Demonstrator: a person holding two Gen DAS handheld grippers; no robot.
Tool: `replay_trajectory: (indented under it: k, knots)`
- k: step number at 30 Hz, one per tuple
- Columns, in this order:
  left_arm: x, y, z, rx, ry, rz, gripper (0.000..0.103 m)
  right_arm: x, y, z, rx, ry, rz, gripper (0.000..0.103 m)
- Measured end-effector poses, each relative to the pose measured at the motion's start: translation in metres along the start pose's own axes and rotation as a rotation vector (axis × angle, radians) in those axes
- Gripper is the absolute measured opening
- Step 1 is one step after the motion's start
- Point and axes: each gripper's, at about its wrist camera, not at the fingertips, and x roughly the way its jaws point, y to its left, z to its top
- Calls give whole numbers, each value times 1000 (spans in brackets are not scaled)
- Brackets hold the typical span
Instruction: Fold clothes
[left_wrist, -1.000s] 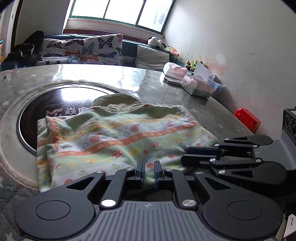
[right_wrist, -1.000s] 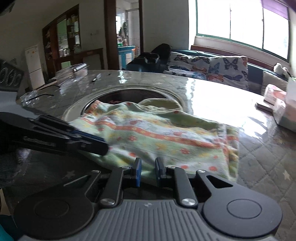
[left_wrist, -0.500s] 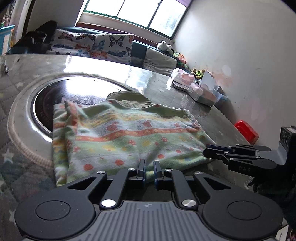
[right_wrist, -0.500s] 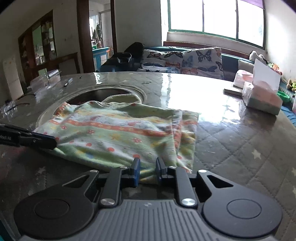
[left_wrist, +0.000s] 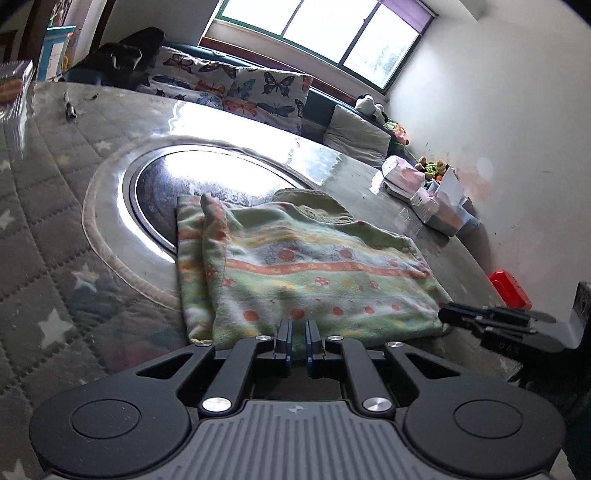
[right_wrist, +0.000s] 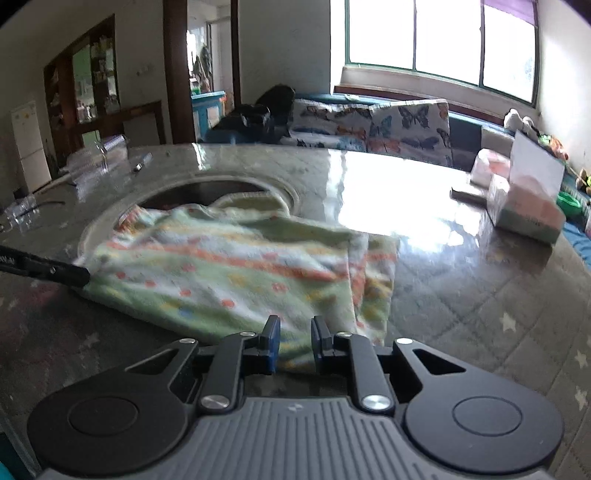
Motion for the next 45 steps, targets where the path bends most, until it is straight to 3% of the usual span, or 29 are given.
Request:
replay_trajectory:
  k: [9, 13, 23, 29, 45]
  knots:
    - [2, 15, 1, -26, -11, 56, 9, 22, 14, 7, -5, 13, 83, 19]
    - [0, 19, 0, -18, -6, 63, 9, 25, 4, 0, 27, 32, 76, 22]
    - [22, 11, 35, 37, 0, 57, 9, 46, -21, 30, 37, 21, 33, 22]
    - [52, 26, 54, 42, 38, 126, 9, 69, -37, 35, 58, 47, 3, 16]
    - [71, 51, 83, 21, 21, 185, 10, 100, -50, 59, 75, 57, 4, 17]
